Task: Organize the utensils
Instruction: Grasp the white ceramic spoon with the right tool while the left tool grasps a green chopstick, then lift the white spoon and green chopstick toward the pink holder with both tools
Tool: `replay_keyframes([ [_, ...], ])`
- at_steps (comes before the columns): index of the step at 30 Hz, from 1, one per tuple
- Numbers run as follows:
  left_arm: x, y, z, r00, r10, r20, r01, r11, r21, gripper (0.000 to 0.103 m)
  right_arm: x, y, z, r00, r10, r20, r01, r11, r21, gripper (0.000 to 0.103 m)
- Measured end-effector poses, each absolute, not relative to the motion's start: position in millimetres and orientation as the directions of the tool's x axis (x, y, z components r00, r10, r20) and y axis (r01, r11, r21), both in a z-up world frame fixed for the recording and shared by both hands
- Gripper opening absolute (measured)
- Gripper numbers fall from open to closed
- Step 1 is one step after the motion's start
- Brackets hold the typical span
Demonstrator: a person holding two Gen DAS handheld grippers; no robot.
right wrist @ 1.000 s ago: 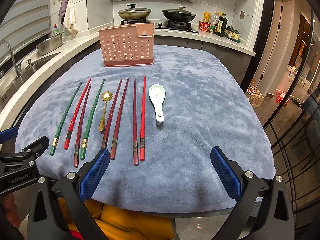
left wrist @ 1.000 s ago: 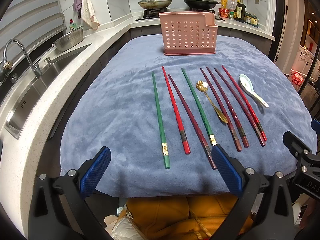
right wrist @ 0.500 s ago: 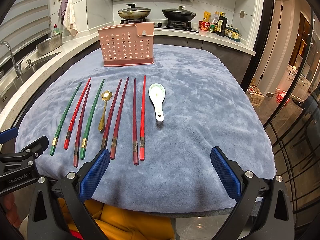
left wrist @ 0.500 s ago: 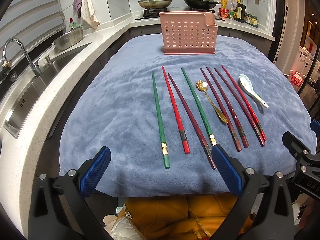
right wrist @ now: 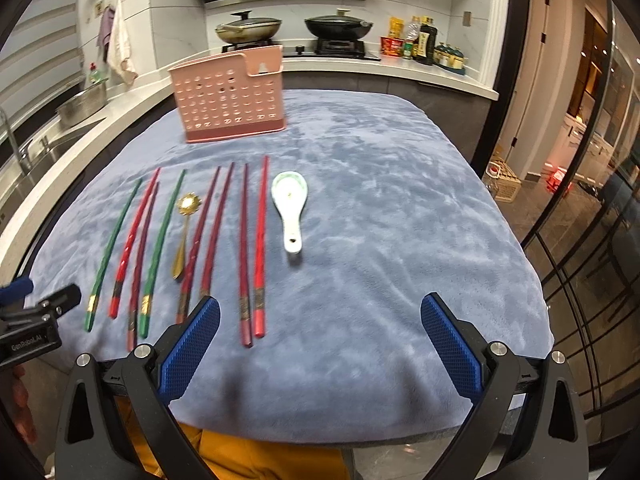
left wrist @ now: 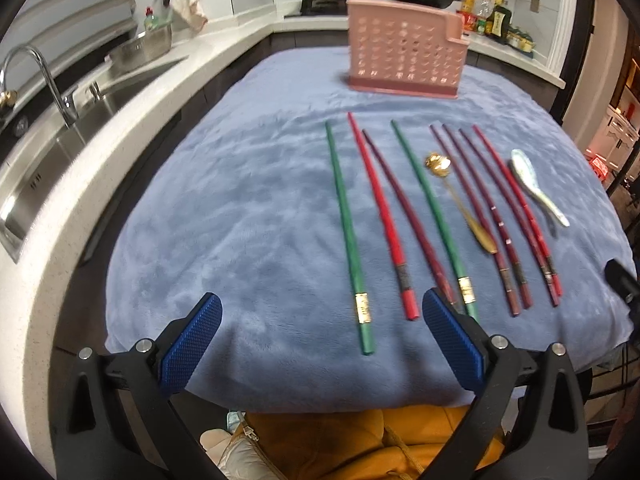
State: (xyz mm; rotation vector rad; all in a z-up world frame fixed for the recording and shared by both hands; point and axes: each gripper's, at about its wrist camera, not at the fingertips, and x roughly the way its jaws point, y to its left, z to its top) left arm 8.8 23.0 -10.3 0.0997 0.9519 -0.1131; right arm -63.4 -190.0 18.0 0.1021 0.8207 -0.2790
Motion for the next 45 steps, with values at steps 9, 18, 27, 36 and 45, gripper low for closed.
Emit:
replay_keyframes([
  [9, 25, 23, -34, 0.513, -0.097, -0.853, 0.195, 0.981, 0.005, 0.064, -35, -206, 19, 0.66, -0.234, -0.714, 0.305, 0.952, -0.03, 0.096],
  [18, 33, 31, -40, 0.484, -0.158, -0.861, 0.228, 0.972, -0.05, 0.035, 18, -206, 3, 0.637, -0.154, -0.756, 0.254, 0.967, 0.017, 0.057],
  [27, 33, 32, -39, 0.478, -0.214, -0.852, 0.276, 0.957, -0.086, 0.014, 44, -217, -35, 0.577, -0.04, -0.816, 0.262, 0.955, 0.139, 0.021],
  [36, 41, 42, -30, 0.482, -0.24, -0.843, 0.28, 0.954, -0.112, 0.007, 40, -218, -31, 0.577, -0.028, -0.816, 0.263, 0.953, 0.153, 0.014],
  [45, 48, 54, -1, 0.555, -0.243, -0.796, 0.269, 0.957, -0.104, 0.007, 36, -215, -18, 0.587, -0.046, -0.808, 0.266, 0.954, 0.139, 0.013],
])
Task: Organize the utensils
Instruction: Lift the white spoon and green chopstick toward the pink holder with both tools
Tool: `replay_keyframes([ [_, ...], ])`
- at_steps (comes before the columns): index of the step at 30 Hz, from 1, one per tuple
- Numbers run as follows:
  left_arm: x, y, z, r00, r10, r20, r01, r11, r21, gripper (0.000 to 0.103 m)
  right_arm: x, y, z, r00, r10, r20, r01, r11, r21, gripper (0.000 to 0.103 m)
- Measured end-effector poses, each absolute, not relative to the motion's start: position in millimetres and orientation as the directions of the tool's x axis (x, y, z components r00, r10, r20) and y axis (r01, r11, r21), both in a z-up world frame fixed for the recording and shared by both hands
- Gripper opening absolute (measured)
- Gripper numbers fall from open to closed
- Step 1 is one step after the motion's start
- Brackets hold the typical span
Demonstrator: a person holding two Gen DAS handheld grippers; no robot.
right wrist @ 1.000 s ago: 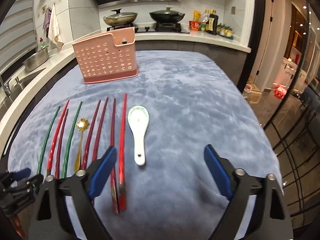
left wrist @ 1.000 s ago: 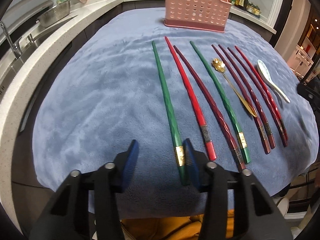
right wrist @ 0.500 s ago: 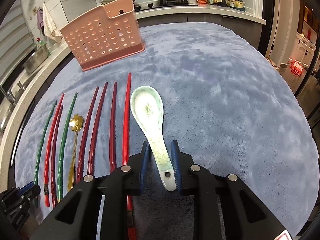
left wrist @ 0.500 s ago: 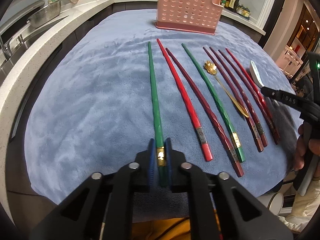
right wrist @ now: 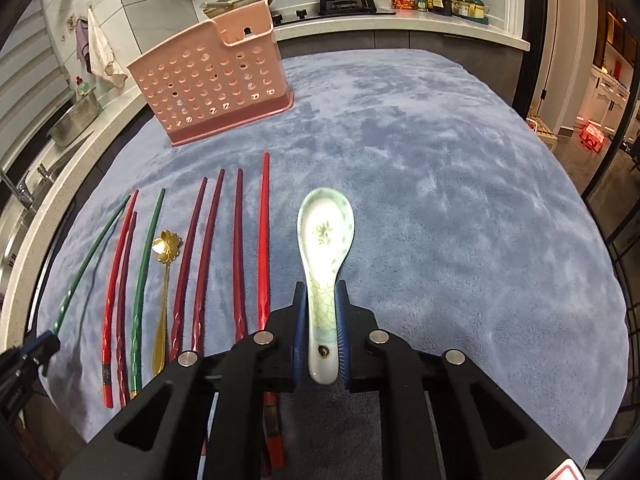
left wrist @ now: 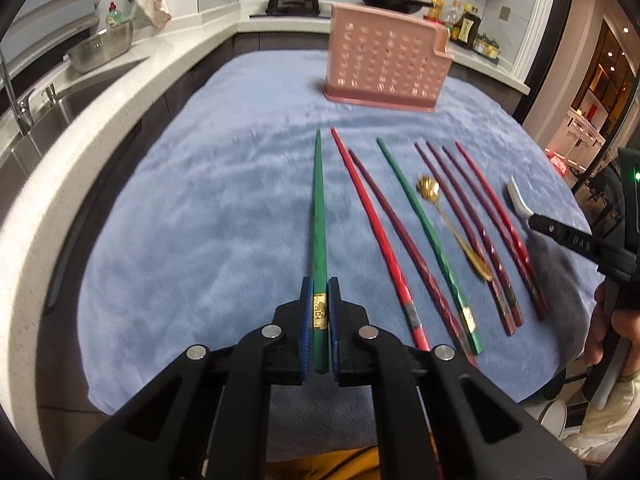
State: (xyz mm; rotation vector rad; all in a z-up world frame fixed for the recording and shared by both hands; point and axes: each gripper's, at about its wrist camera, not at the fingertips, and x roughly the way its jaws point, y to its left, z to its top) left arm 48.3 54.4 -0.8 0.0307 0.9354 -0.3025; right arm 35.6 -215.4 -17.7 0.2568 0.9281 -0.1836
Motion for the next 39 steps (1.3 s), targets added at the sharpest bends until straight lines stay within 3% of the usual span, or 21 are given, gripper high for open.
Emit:
replay_keyframes([
  [16, 86, 53, 68, 0.697, -0.262, -0.668, 0.282, 0.956, -0.081, 0.007, 41, -224, 37, 0.681, -0.084, -0.727, 0.267, 0.954, 0.139, 0.012],
  [30, 140, 63, 155, 0.807, -0.274, -0.523, 0.29, 0.956, -0.054, 0.007, 98, -226, 94, 0.768, 0.053, -0.638, 0.149, 0.954, 0.259, 0.011],
  [32, 148, 59, 178, 0.822, -0.294, -0.487, 0.309, 0.95, -0.051, 0.007, 116, -227, 109, 0.786, 0.075, -0.613, 0.127, 0.952, 0.279, 0.008],
  [33, 150, 57, 188, 0.832, -0.301, -0.466, 0.317, 0.947, -0.046, 0.007, 124, -228, 116, 0.798, 0.084, -0.597, 0.117, 0.95, 0.29, 0.002],
  [39, 170, 38, 255, 0.881, -0.343, -0.325, 0.356, 0.934, -0.019, 0.007, 182, -231, 151, 0.848, 0.12, -0.516, 0.061, 0.945, 0.321, 0.001],
])
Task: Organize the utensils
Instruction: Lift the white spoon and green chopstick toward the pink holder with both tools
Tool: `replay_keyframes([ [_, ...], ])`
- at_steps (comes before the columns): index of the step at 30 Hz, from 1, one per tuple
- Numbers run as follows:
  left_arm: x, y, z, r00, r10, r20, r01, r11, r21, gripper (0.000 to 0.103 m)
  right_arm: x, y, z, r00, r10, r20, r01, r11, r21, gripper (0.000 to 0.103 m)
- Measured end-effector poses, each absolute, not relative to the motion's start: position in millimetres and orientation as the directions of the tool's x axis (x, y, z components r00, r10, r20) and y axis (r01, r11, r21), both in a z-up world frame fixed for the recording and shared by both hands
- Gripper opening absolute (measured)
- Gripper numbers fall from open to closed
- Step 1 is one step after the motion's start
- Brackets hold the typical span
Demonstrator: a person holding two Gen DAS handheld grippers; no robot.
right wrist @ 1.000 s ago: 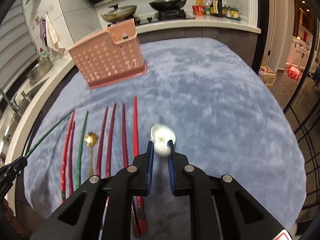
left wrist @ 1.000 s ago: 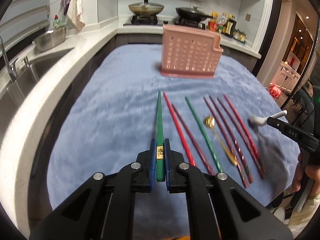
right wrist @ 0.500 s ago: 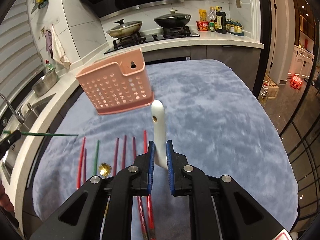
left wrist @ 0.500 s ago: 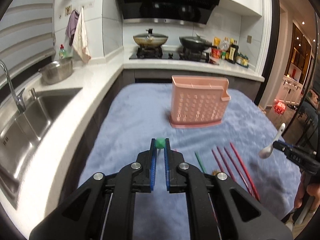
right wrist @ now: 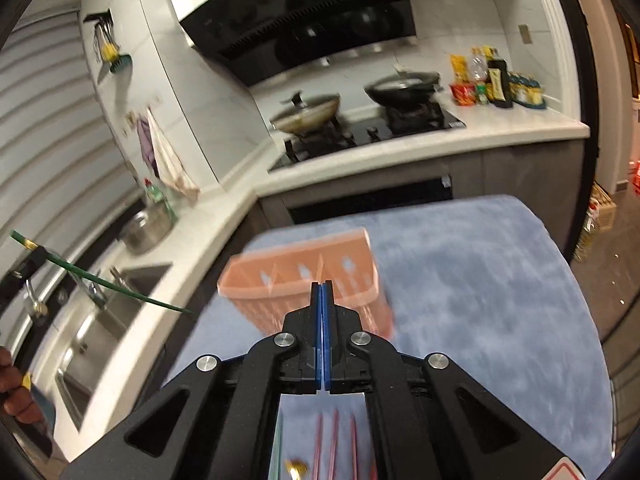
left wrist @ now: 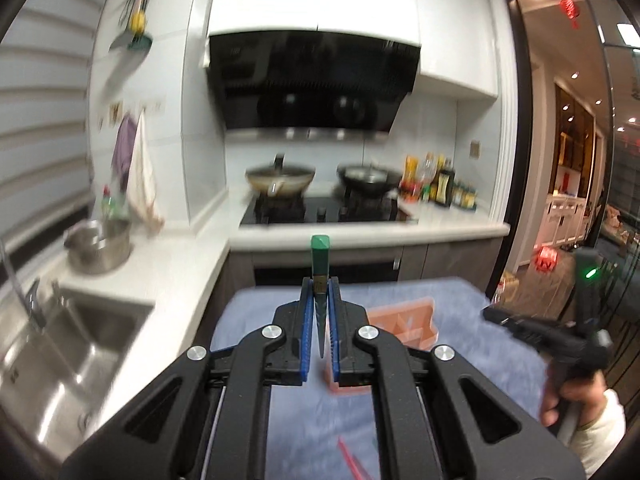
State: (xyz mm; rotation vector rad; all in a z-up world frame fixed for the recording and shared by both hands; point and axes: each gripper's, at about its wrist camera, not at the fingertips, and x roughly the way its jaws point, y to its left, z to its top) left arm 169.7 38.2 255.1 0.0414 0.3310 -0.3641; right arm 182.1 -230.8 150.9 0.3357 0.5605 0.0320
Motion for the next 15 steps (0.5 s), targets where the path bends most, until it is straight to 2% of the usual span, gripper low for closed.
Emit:
replay_keyframes([
  [4, 187, 27, 271, 0.885, -0.345, -0.312, 0.355, 0.934, -0.025, 0.007, 204, -235, 143, 0.821, 0.142, -0.553, 0.062, 0.94, 0.335, 0.001],
  [6, 193, 29, 267, 0.88, -0.348, -0.322, 0.357, 0.933, -0.031, 0.007, 199, -228, 131, 0.804, 0.111, -0.584, 0.078, 0.954, 0.289, 0.008],
  [8, 194, 34, 258, 0.88, -0.338, -0.333, 0.348, 0.937, -0.032, 0.007, 194, -218, 113, 0.78, 0.097, -0.618, 0.071, 0.968, 0.242, 0.022],
  [15, 194, 63, 197, 0.844, -0.291, -0.451, 0.295, 0.953, -0.062, 0.007, 199, -178, 52, 0.696, 0.128, -0.706, 0.01, 0.982, 0.188, 0.043],
])
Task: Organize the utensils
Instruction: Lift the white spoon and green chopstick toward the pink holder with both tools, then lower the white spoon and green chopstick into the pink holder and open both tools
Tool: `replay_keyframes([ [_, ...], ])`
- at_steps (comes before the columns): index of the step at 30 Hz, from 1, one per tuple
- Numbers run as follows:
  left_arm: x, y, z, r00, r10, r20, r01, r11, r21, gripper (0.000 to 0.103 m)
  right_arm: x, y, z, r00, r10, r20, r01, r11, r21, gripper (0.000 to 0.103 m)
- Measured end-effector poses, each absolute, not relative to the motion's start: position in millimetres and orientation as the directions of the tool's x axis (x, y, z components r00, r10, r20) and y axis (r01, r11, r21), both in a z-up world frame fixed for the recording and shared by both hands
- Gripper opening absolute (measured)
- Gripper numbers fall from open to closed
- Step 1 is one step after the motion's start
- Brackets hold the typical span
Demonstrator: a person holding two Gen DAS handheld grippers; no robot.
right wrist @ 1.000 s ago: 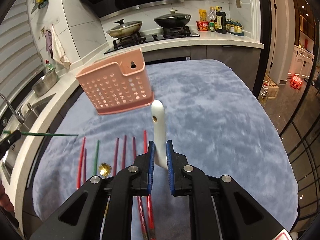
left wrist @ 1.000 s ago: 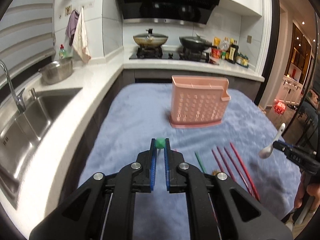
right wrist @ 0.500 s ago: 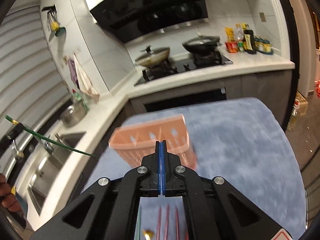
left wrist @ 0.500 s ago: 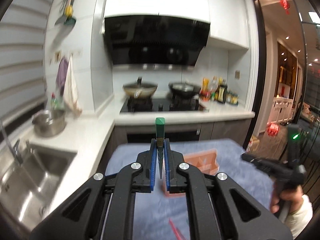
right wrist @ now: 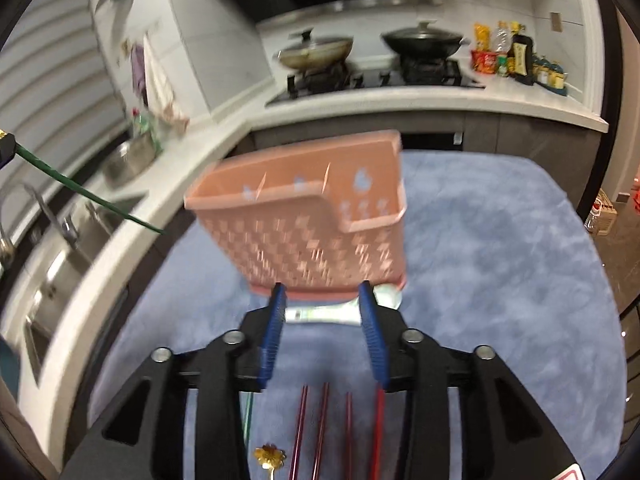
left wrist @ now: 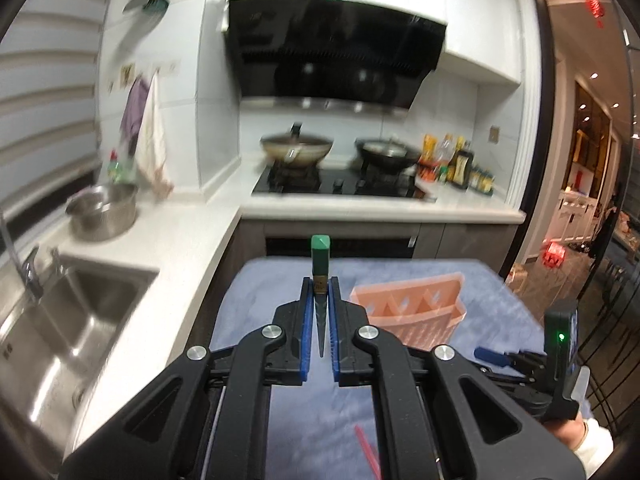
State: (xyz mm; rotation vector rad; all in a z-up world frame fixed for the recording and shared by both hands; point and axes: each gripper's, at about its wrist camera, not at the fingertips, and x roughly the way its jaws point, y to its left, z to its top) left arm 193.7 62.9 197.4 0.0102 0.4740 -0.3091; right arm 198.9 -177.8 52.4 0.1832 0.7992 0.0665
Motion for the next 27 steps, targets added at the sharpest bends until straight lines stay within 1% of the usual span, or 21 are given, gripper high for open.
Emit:
replay_keyframes([
  [3, 194, 70, 172, 0.818, -0.281, -0.502, 0.287, 0.955, -0.068, 0.007, 211, -156, 33, 0.667, 0.119, -0.735, -0.051, 0.992, 0.115, 0.044],
  [7, 198, 74, 144, 0.784, -0.275, -0.556, 0.278, 0.957, -0.081, 0.007, 230, -132, 11, 0.639, 0.054, -0.768, -0.117, 0.993, -0.028, 0.044],
  [10, 203, 75, 129, 0.758, -0.282, -0.589, 0.281, 0.955, -0.096, 0.007, 239, -120, -3, 0.617, 0.025, -0.787, -0.153, 0.984, -0.088, 0.044],
  [13, 203, 71, 121, 0.755, -0.276, -0.595, 0.282, 0.956, -0.085, 0.007, 247, -110, -15, 0.61, -0.03, -0.792, -0.164, 0.973, -0.163, 0.043],
  [16, 206, 71, 121, 0.754, -0.285, -0.592, 0.289, 0.953, -0.091, 0.007, 257, -107, -24, 0.595, -0.057, -0.802, -0.164, 0.968, -0.191, 0.043],
  [17, 207, 70, 121, 0.754, -0.286, -0.592, 0.29, 0.953, -0.09, 0.007, 260, -107, -28, 0.592, -0.075, -0.802, -0.16, 0.965, -0.208, 0.041],
  [19, 208, 70, 121, 0.753, -0.287, -0.592, 0.294, 0.952, -0.087, 0.007, 264, -106, -33, 0.597, -0.089, -0.798, -0.159, 0.961, -0.226, 0.04],
  [21, 209, 70, 122, 0.753, -0.288, -0.592, 0.296, 0.951, -0.087, 0.007, 265, -103, -33, 0.607, -0.097, -0.789, -0.16, 0.957, -0.24, 0.036],
  [23, 209, 70, 122, 0.751, -0.29, -0.593, 0.298, 0.951, -0.088, 0.007, 263, -100, -32, 0.623, -0.116, -0.773, -0.159, 0.949, -0.271, 0.027],
  [26, 209, 70, 122, 0.751, -0.289, -0.593, 0.298, 0.951, -0.086, 0.007, 258, -94, -29, 0.641, -0.122, -0.758, -0.166, 0.942, -0.292, 0.021],
  [27, 209, 70, 122, 0.751, -0.29, -0.594, 0.298, 0.951, -0.087, 0.007, 257, -94, -28, 0.645, -0.116, -0.755, -0.167, 0.943, -0.288, 0.02],
])
